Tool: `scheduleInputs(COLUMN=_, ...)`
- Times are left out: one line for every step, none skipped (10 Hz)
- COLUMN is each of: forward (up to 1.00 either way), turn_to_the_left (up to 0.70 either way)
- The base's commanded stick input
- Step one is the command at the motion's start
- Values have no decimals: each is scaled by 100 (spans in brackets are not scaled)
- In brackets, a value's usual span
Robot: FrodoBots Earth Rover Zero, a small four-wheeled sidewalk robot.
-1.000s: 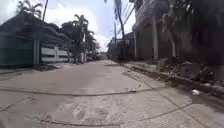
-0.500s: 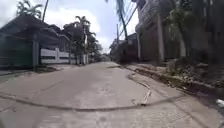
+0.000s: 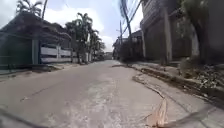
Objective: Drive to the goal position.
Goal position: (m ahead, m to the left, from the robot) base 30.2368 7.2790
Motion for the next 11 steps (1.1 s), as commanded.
scheduleInputs(forward=100, turn_to_the_left=0)
scheduleInputs(forward=100, turn_to_the_left=0)
scheduleInputs(forward=100, turn_to_the_left=0)
scheduleInputs(forward=100, turn_to_the_left=0)
scheduleInputs(forward=100, turn_to_the_left=0)
scheduleInputs(forward=100, turn_to_the_left=0)
scheduleInputs(forward=100, turn_to_the_left=0)
scheduleInputs(forward=100, turn_to_the_left=0)
scheduleInputs(forward=100, turn_to_the_left=0)
scheduleInputs(forward=100, turn_to_the_left=0)
scheduleInputs(forward=100, turn_to_the_left=0)
